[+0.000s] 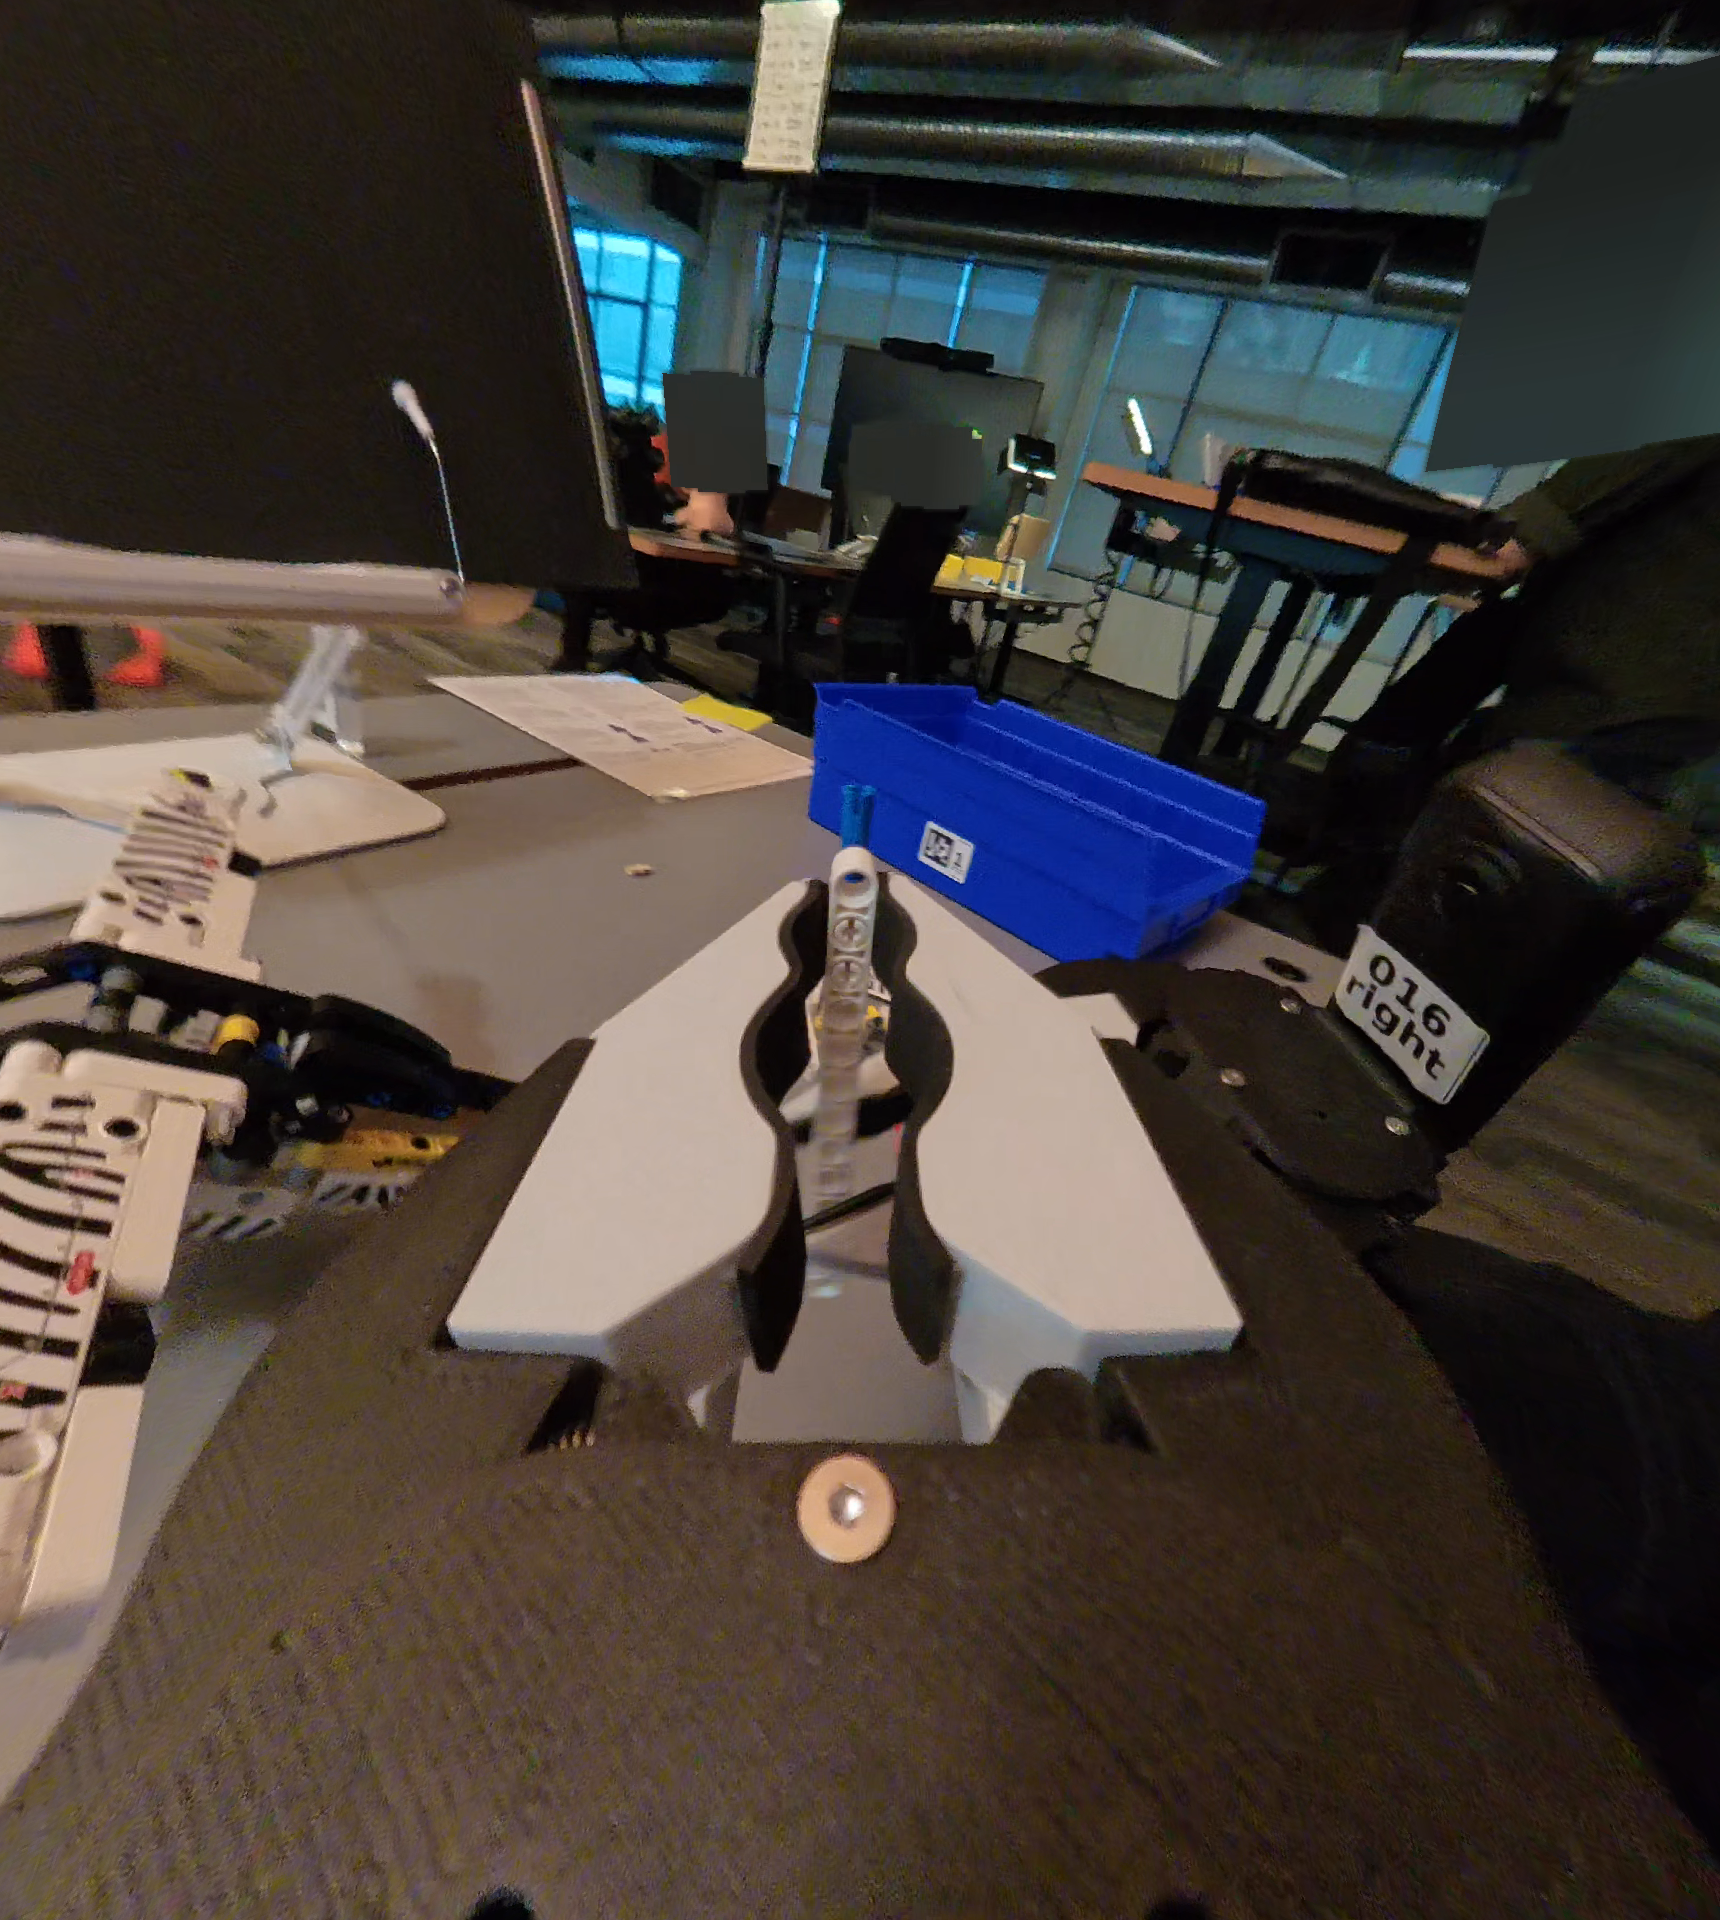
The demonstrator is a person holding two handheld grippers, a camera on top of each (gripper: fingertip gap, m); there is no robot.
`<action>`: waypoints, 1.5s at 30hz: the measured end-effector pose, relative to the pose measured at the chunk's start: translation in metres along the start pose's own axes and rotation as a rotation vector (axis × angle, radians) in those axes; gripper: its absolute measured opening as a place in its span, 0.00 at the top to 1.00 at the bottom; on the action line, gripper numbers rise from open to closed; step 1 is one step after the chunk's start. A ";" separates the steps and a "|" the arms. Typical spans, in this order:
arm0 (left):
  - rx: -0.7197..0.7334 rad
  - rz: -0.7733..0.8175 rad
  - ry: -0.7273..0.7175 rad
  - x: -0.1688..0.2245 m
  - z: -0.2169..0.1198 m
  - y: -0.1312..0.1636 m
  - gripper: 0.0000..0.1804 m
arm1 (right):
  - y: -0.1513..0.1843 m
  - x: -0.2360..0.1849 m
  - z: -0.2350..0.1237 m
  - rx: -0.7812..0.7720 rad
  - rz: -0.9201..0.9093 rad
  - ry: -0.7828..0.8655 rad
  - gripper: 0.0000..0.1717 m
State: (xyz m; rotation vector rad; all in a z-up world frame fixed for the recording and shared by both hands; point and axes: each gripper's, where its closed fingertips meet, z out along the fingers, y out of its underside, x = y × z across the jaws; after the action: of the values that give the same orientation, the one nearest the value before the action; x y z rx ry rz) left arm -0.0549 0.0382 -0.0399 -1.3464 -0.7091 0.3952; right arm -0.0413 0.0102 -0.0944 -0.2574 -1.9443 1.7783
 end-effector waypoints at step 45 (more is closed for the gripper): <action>-0.246 -0.600 0.576 0.055 0.006 0.041 0.98 | -0.045 0.035 -0.062 0.420 0.706 -0.408 0.89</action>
State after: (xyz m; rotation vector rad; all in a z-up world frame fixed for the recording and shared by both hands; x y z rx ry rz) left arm -0.0125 0.0859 -0.0667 -1.3116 -0.6429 -0.5576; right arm -0.0337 0.0750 -0.0411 -0.5110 -1.7848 2.8362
